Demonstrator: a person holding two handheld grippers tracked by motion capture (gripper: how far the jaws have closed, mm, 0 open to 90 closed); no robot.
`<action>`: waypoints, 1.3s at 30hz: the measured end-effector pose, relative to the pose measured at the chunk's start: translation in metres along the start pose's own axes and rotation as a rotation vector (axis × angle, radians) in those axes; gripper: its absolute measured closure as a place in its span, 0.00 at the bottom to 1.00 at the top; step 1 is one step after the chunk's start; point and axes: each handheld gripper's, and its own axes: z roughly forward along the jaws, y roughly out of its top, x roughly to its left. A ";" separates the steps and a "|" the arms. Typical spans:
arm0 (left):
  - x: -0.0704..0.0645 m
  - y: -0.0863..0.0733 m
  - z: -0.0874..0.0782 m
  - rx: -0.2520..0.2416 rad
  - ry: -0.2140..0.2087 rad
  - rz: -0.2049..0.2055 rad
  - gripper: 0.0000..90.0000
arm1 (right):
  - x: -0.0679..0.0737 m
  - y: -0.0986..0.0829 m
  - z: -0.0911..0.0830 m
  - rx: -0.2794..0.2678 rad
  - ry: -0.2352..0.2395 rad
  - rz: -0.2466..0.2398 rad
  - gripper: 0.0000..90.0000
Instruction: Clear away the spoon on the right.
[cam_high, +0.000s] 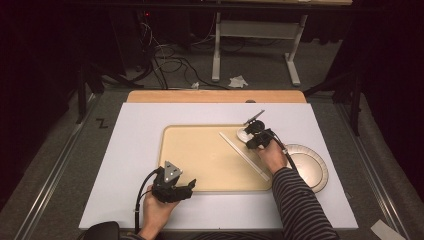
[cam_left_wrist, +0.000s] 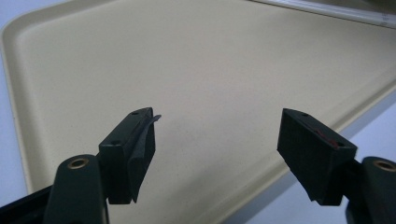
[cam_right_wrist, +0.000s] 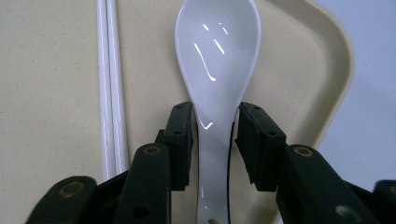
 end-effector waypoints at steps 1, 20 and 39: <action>0.000 0.000 0.000 0.000 0.000 0.000 0.31 | 0.000 0.000 0.000 0.003 0.003 0.005 0.71; 0.000 -0.001 0.000 0.003 -0.001 0.007 0.31 | -0.005 -0.005 -0.006 -0.002 -0.042 -0.004 0.62; -0.001 -0.001 0.001 -0.002 -0.002 -0.007 0.31 | -0.004 -0.033 -0.052 -0.166 0.029 0.008 0.59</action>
